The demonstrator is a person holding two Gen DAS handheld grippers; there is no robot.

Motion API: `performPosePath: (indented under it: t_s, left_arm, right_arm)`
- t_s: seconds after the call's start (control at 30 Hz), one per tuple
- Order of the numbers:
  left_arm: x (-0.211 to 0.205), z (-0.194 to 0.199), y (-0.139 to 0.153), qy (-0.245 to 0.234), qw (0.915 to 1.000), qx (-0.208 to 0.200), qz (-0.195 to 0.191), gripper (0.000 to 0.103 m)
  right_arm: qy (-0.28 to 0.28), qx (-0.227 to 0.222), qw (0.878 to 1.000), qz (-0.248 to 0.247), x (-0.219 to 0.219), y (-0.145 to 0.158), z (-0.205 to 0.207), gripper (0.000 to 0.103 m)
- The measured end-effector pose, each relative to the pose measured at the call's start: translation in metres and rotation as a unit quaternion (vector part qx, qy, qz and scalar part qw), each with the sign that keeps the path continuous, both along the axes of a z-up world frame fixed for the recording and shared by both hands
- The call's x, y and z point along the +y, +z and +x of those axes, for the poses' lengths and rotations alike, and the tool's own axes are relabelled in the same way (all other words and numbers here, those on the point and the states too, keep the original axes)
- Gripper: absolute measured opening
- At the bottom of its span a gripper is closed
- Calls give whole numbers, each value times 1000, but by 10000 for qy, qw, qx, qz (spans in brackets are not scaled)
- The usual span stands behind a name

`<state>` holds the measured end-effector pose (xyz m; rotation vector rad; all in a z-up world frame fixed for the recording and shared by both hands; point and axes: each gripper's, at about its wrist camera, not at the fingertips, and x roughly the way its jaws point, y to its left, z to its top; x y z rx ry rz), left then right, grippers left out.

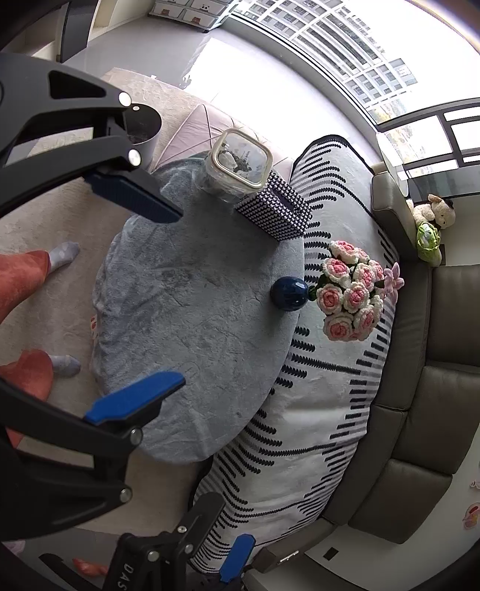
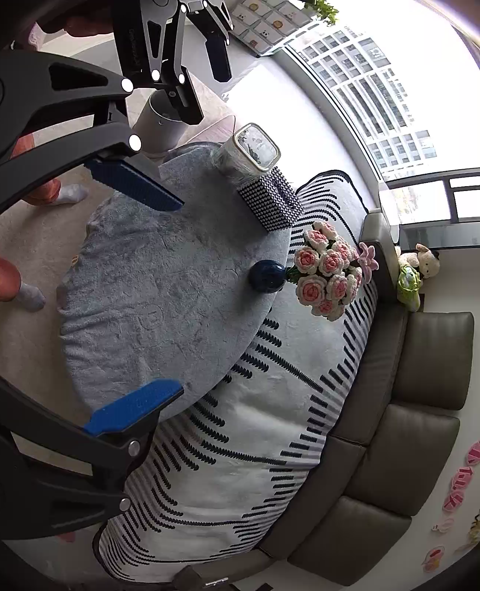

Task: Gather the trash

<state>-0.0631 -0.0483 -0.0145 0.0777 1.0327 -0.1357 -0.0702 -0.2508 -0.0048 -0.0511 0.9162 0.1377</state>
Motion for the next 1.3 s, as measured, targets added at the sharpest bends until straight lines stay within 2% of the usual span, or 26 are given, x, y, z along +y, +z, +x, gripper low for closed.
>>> performPosePath:
  t_s: [1.3]
  left_arm:
    - [4, 7, 10, 32, 9999, -148, -24, 82]
  right_arm:
    - [-62, 57, 10000, 8, 7, 2, 5, 89]
